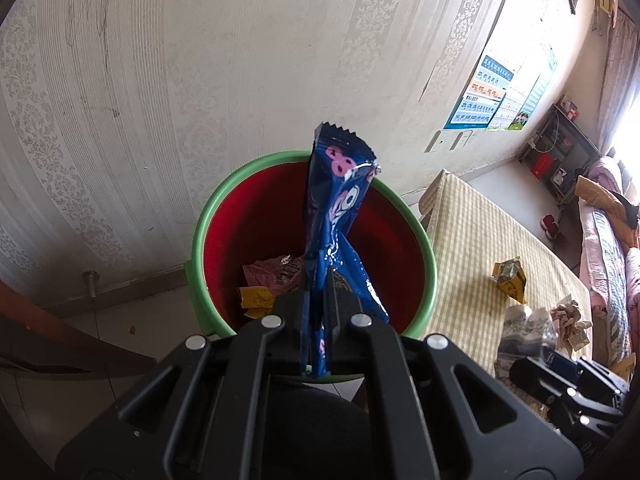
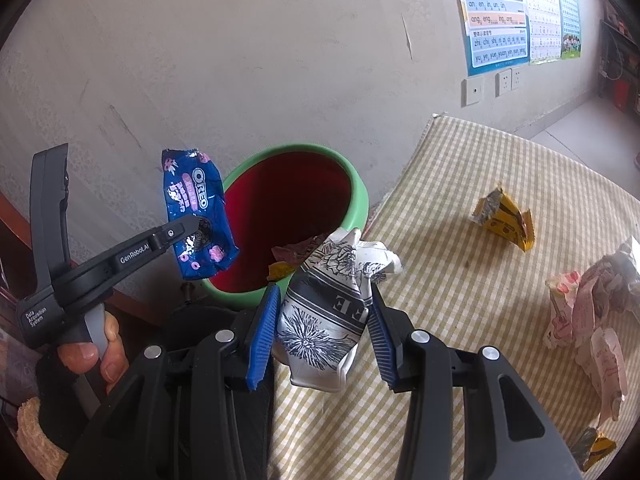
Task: Collect trash
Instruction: 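Lift both held wrappers and carry them over the green bin, then open both tools to drop the wrappers into the bin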
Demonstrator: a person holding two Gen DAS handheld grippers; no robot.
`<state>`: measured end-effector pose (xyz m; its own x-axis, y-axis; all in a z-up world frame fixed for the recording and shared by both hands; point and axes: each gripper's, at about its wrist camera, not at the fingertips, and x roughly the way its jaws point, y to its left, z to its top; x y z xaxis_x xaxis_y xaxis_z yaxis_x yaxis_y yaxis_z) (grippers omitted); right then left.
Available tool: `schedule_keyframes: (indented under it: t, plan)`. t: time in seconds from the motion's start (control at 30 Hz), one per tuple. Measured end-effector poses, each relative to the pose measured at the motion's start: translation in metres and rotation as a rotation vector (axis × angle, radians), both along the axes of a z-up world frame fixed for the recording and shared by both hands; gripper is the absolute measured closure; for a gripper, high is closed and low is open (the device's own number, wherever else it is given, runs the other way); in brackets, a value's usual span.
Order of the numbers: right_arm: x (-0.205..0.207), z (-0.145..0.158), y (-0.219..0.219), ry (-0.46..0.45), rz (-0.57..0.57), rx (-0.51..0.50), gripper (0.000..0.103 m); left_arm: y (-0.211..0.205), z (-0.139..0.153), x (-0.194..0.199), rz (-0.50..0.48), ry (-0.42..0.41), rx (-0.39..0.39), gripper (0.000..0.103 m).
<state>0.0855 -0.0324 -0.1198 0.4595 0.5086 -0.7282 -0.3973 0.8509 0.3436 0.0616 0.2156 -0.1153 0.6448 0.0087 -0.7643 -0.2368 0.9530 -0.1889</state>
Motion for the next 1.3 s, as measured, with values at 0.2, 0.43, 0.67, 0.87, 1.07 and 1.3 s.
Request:
schedule_keyframes:
  t: [0.2,0.43,0.67,0.87,1.07,1.3]
  plan:
    - [0.015,0.004,0.01,-0.007,0.009,0.014,0.06,0.004,-0.003,0.008,-0.005,0.023,0.003,0.099]
    - [0.028,0.012,0.023,-0.015,0.026,0.027,0.06,0.009,-0.007,0.011,0.004,0.036,-0.007,0.099]
    - [0.038,0.025,0.038,-0.051,0.051,0.025,0.06,0.011,-0.012,0.017,0.007,0.057,-0.011,0.099]
    - [0.044,0.031,0.05,-0.063,0.055,0.033,0.06,0.012,-0.014,0.023,0.007,0.069,-0.014,0.099]
    - [0.055,0.028,0.063,-0.047,0.064,0.038,0.06,0.014,-0.018,0.027,0.009,0.081,-0.018,0.099]
    - [0.072,0.025,0.072,-0.03,0.062,0.059,0.06,0.015,-0.02,0.034,0.014,0.094,-0.018,0.099]
